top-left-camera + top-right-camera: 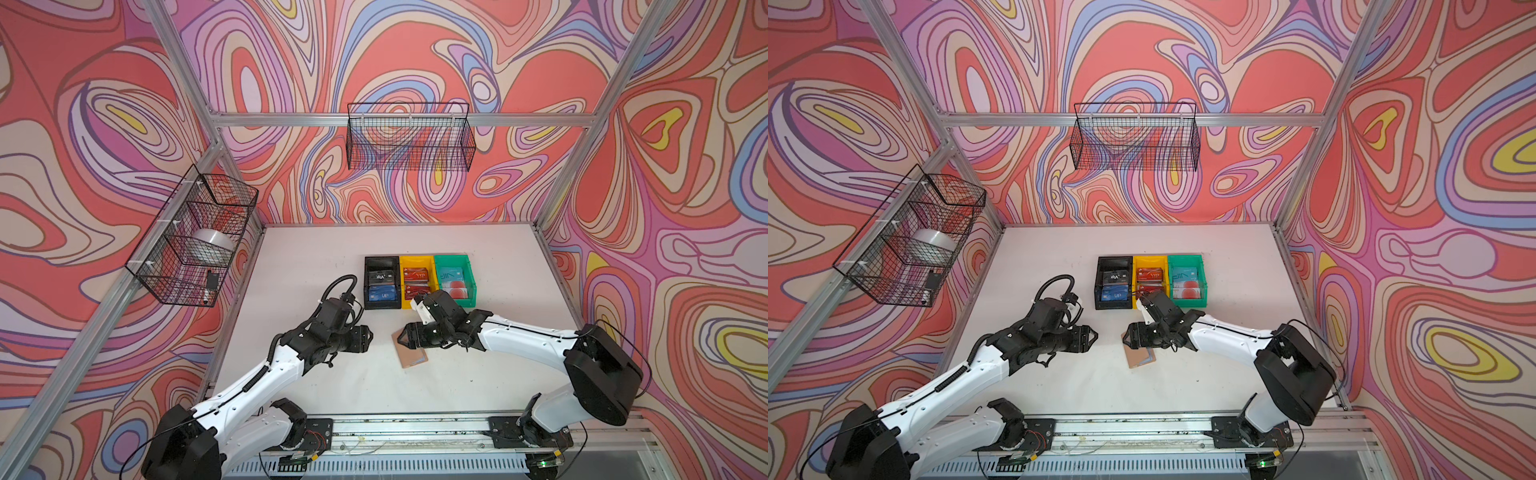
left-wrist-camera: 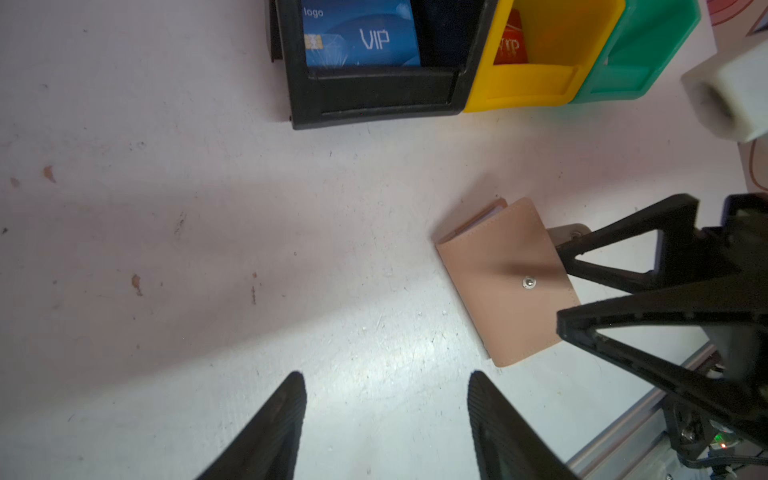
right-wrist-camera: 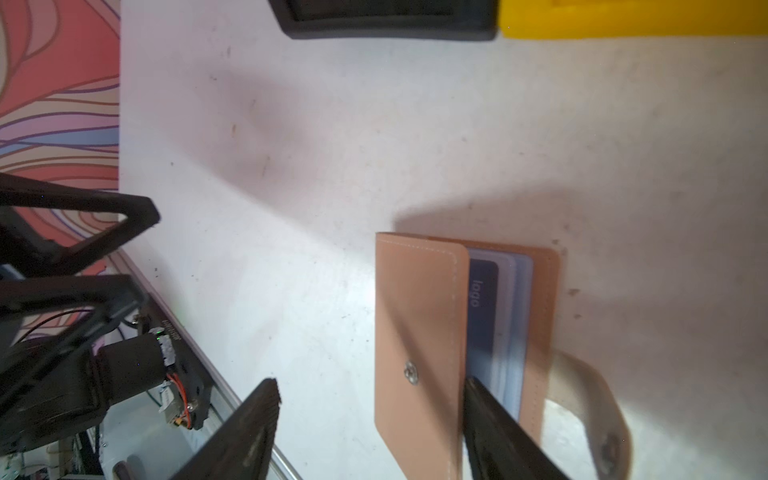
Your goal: Take the credit cards out of the card holder
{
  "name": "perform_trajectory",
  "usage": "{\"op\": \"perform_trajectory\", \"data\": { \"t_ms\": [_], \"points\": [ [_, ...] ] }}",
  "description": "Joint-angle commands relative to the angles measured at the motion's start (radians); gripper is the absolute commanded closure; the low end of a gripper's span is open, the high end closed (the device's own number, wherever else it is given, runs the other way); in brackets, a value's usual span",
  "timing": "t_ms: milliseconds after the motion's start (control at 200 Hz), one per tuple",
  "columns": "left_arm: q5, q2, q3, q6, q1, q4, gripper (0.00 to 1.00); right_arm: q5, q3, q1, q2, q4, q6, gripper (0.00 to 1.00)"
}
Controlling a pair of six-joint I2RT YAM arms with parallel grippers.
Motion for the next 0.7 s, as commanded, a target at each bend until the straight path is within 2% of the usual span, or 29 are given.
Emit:
{"op": "perform_trajectory", "data": {
  "t_ms": [0,396,696],
  "points": [
    [-0.02,-0.044,0.038,-0.021,0.0,-0.122,0.34,-0.069,0.031,0.021,0.034,0.044,-0.005,0.29],
    [-0.079,-0.299,0.017,-0.106,0.03,-0.282,0.3,-0.155,0.144,0.135,0.183,0.058,-0.011,0.29],
    [-0.036,-0.341,0.007,-0.174,0.07,-0.31,0.31,-0.143,0.181,0.186,0.219,0.033,-0.017,0.3]
  ]
}}
